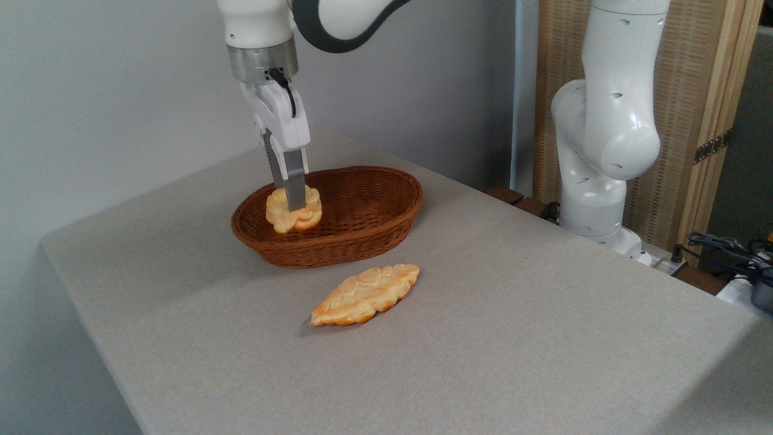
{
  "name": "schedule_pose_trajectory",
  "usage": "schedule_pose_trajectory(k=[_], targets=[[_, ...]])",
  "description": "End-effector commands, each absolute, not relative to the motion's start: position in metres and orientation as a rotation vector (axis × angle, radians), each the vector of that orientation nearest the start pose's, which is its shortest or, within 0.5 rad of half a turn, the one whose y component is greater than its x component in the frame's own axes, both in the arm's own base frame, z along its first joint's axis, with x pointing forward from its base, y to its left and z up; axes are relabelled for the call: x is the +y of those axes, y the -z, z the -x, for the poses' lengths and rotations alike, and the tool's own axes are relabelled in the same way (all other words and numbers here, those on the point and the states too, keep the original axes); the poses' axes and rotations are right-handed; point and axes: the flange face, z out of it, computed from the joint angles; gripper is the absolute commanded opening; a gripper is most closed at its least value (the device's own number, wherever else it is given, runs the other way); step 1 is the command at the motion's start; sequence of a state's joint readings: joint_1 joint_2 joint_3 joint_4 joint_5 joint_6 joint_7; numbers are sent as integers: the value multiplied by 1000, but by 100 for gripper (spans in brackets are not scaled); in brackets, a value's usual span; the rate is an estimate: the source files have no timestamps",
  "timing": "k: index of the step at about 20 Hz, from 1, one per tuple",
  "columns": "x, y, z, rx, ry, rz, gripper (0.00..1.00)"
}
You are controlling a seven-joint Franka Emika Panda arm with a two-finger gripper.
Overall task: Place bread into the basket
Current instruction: 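Lower the roll into the wicker basket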
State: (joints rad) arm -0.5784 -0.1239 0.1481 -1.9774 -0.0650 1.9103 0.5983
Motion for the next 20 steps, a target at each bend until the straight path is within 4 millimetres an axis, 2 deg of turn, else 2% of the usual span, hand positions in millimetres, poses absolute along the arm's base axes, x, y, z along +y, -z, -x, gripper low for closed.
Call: schedule_pose_trajectory(k=[1, 2, 3, 4, 5, 11, 15, 18, 19, 20], targets=[[-257, -514, -464, 1593, 19, 2804, 59], [-264, -511, -461, 1612, 10, 2796, 62], [-270, -508, -457, 1628, -1, 2788, 82], [-278, -499, -455, 1643, -28, 2776, 96], [-286, -493, -452, 1662, -46, 2762, 100], [-298, -477, -448, 1689, -84, 2740, 100], [-297, -480, -450, 1684, -75, 2755, 100], [-285, -493, -458, 1649, -34, 2782, 100], [-277, -505, -463, 1631, 4, 2793, 100], [-257, -515, -475, 1579, 32, 2824, 100]])
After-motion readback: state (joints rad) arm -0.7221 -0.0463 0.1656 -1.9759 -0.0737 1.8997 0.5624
